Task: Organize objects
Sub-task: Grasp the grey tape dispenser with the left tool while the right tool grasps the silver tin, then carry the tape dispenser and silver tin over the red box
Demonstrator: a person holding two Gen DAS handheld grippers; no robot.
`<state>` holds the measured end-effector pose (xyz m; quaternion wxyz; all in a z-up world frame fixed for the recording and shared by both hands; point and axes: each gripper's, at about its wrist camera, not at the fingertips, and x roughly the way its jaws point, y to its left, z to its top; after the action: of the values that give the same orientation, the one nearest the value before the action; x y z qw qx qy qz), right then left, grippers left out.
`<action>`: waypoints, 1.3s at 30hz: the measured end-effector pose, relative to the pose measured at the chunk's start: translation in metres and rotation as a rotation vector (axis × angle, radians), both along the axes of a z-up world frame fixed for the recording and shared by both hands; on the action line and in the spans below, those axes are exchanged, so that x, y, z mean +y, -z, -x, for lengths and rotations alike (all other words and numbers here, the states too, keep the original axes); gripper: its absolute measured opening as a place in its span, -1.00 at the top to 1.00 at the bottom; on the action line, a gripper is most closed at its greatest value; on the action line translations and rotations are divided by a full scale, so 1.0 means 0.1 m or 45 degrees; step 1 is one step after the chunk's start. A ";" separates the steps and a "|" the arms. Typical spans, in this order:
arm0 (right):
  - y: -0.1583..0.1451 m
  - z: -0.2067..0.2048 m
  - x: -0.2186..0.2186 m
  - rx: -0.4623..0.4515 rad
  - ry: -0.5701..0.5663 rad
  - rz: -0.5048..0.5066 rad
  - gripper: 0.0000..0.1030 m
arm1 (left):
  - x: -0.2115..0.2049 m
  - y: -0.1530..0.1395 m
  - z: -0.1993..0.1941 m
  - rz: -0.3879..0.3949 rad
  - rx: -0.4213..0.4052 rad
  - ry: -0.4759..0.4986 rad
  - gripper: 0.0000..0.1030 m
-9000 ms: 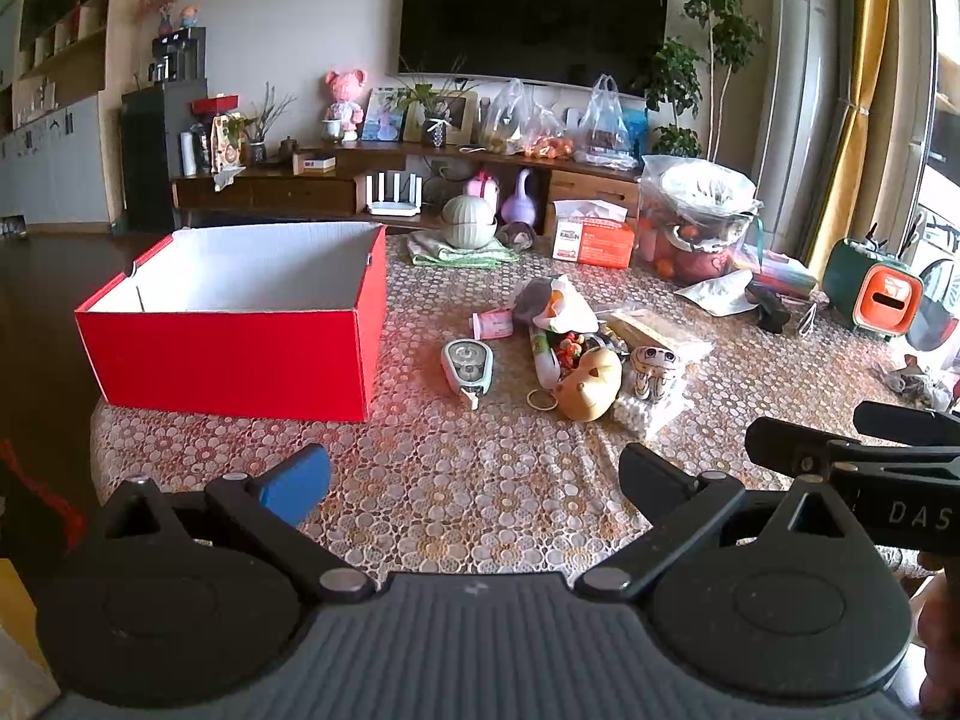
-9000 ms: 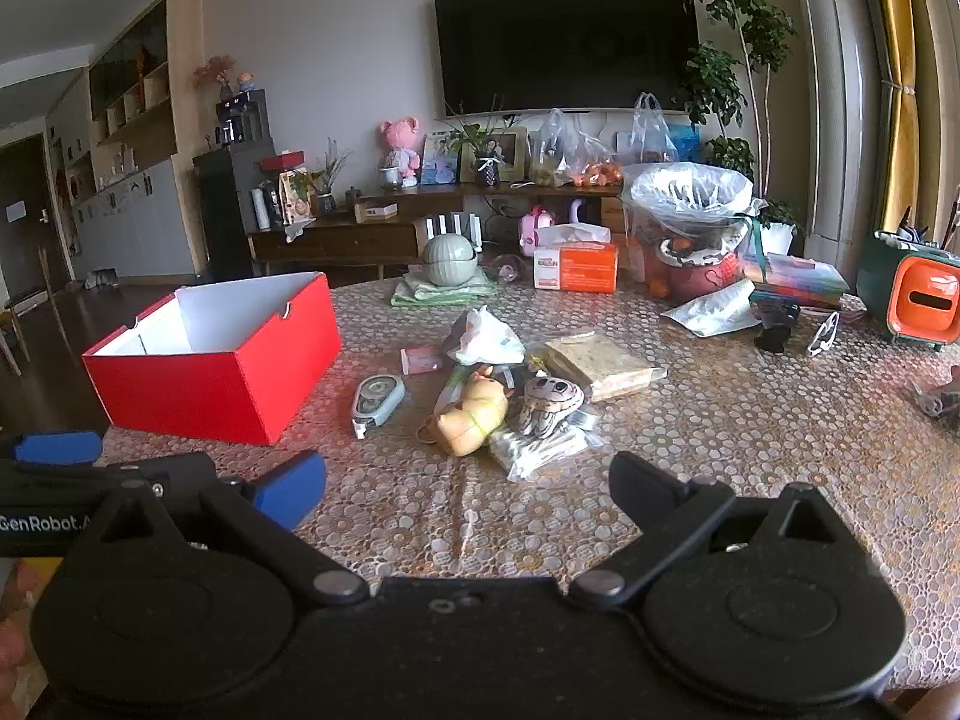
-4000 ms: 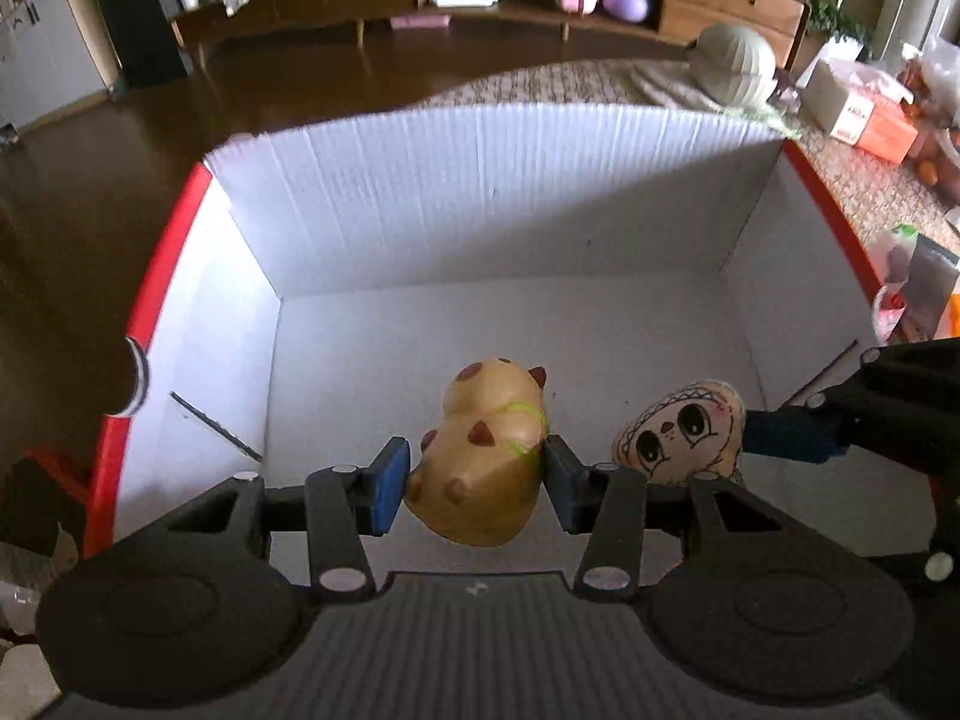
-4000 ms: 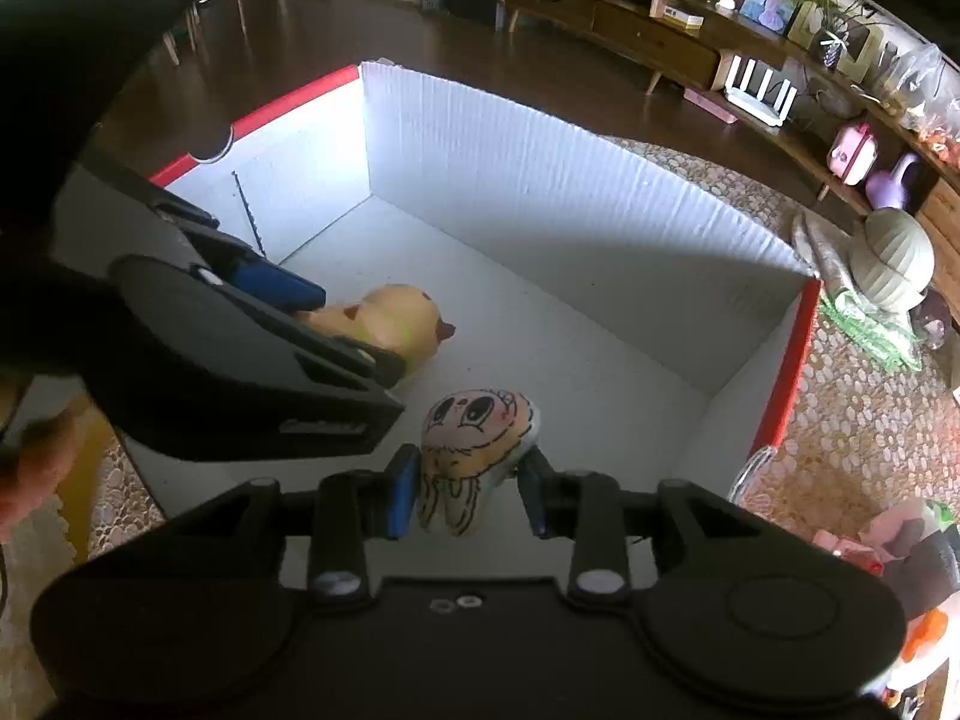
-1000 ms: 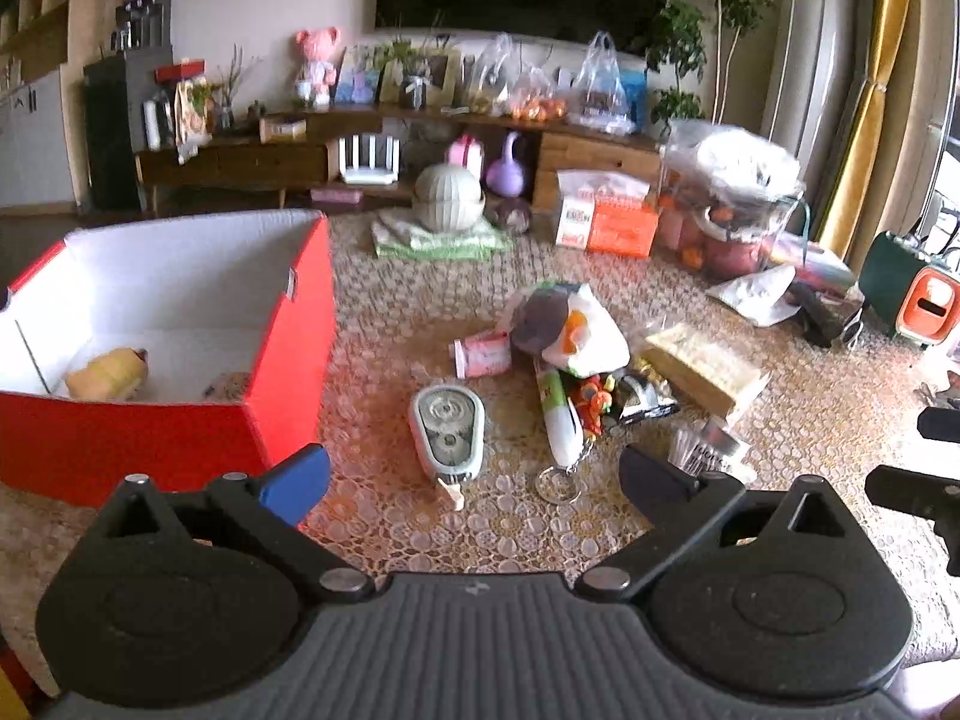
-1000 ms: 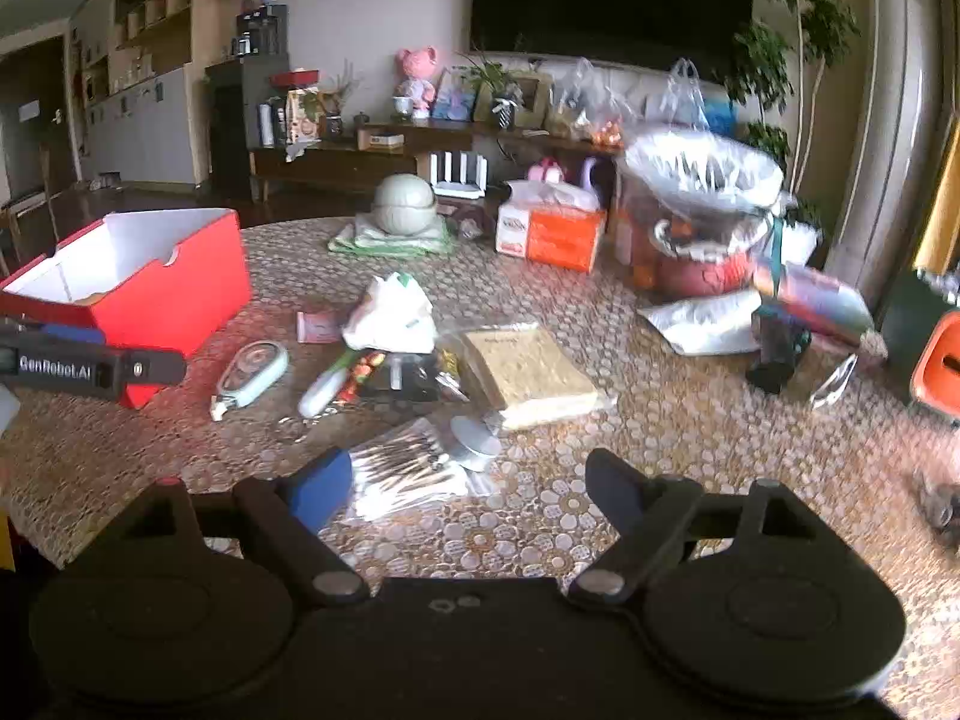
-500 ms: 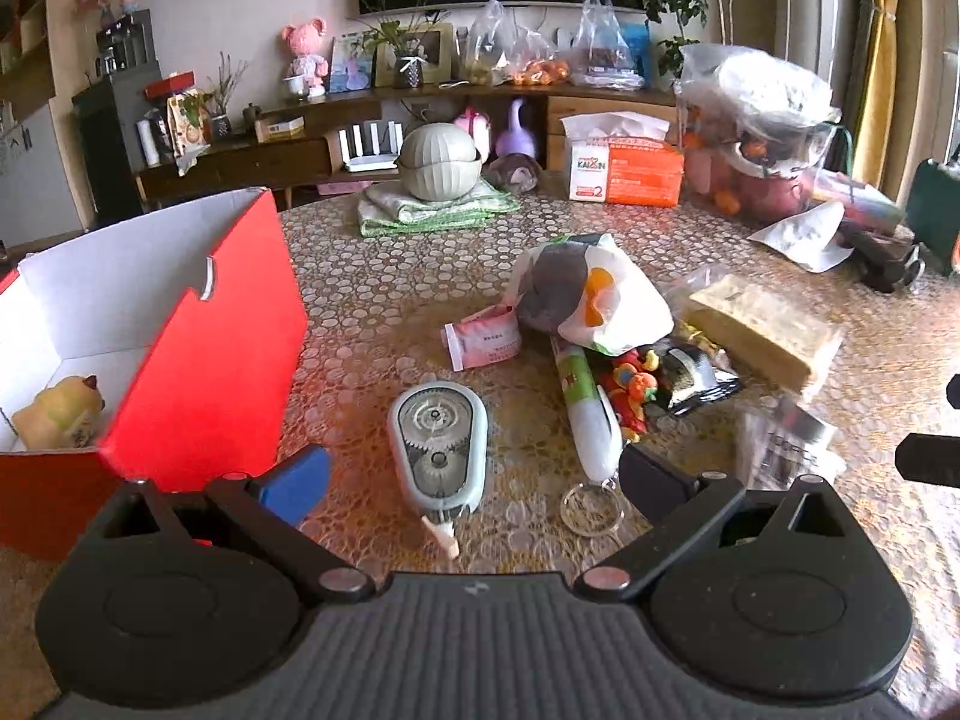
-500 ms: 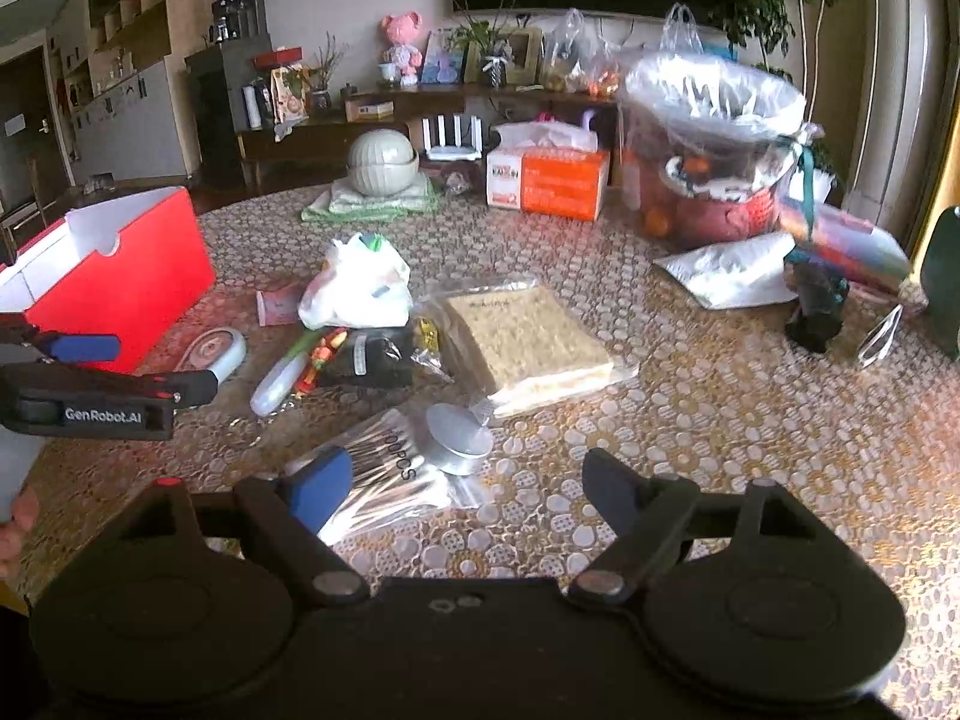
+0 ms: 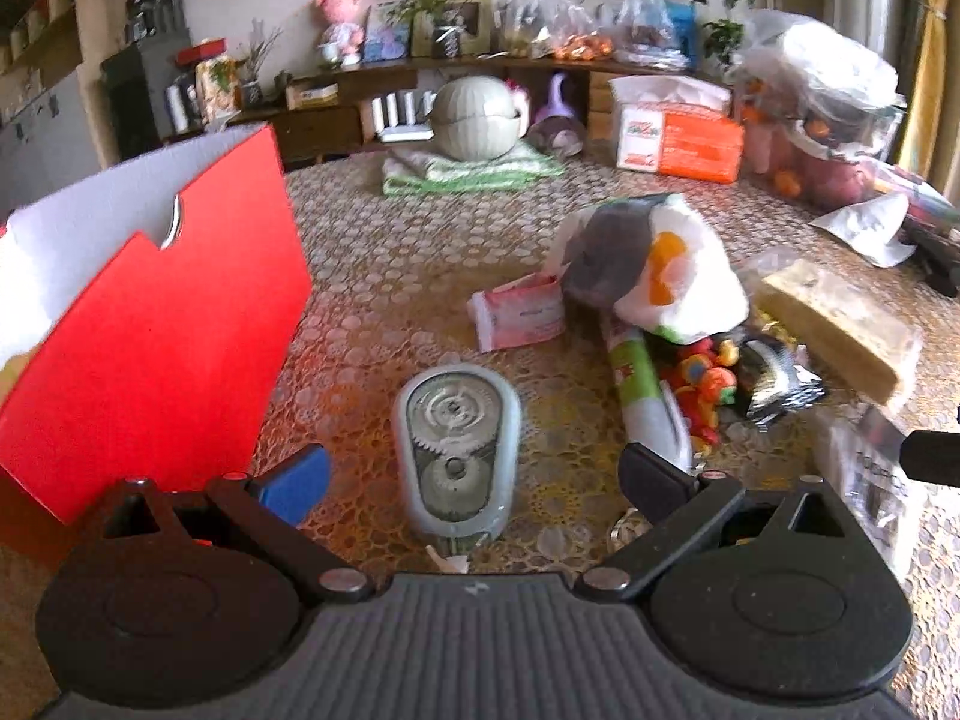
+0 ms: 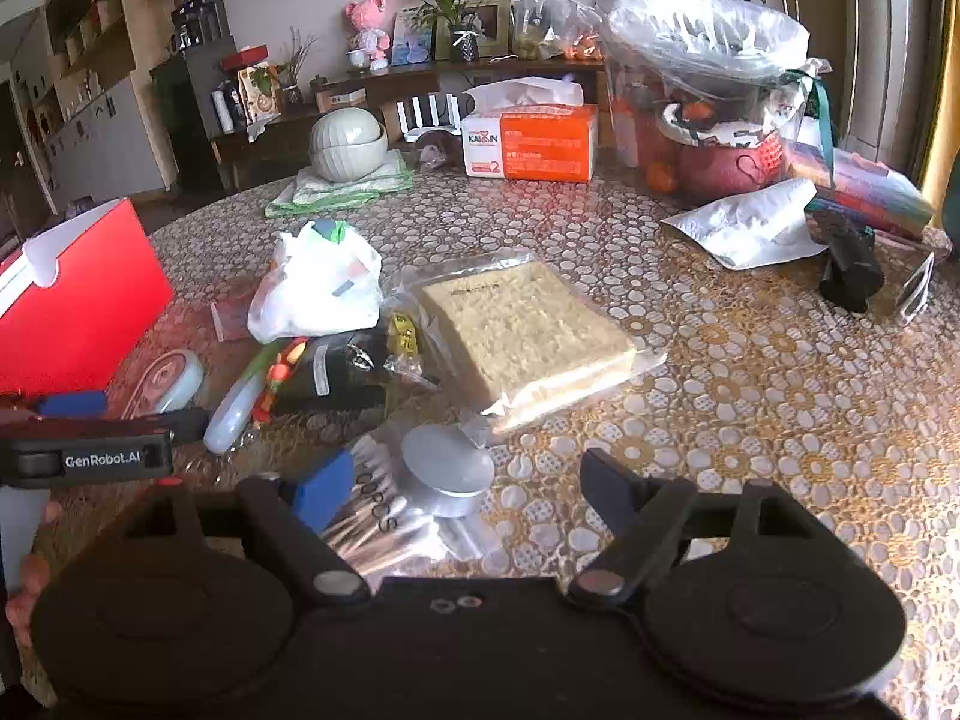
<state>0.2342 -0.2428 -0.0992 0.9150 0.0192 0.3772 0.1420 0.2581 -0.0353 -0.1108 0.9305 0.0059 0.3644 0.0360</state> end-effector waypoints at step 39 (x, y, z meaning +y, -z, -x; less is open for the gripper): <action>-0.52 0.50 0.08 0.015 -0.044 -0.178 0.25 | 0.07 -0.37 0.48 0.126 -0.027 0.141 0.11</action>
<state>0.1843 -0.2344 -0.0468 0.9066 0.0775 0.3720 0.1837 0.2105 -0.0283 -0.0734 0.9340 -0.0203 0.3551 -0.0336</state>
